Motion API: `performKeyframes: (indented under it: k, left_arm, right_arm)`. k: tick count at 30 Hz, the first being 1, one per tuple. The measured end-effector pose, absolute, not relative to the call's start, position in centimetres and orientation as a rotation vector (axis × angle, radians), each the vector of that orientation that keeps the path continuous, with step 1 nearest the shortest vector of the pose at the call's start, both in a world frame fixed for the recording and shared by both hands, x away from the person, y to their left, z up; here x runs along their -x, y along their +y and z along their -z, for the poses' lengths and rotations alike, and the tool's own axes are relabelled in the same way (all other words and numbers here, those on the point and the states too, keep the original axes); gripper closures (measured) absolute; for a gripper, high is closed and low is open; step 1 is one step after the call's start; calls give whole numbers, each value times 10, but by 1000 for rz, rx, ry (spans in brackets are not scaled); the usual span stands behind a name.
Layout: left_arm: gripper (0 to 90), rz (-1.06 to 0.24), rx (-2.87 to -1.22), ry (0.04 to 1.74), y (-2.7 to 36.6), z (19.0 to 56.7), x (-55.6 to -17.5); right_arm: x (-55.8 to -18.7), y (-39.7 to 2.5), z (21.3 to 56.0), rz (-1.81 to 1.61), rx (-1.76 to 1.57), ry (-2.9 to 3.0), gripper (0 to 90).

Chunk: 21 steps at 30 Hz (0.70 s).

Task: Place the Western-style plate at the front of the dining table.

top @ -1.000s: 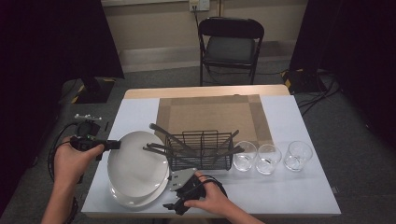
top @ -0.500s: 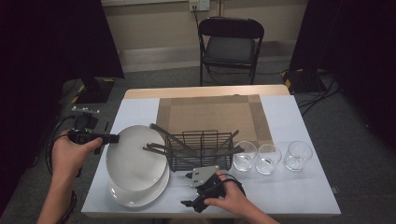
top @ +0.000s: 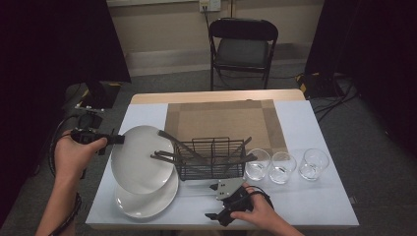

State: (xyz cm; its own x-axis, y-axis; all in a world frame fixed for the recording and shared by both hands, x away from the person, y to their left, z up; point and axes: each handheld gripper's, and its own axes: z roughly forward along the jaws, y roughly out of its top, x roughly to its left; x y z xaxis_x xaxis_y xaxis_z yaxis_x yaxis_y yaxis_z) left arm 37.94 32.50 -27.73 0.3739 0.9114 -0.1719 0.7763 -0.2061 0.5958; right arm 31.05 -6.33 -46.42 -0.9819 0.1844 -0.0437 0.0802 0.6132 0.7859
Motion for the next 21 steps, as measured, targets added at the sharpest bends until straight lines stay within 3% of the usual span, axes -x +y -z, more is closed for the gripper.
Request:
performKeyframes:
  k: [21]
  left_arm:
    - [875,-293,-2020,1448,325,274,-399]
  right_arm:
    - [-312,-99,469,-1265,-288,2713,139]
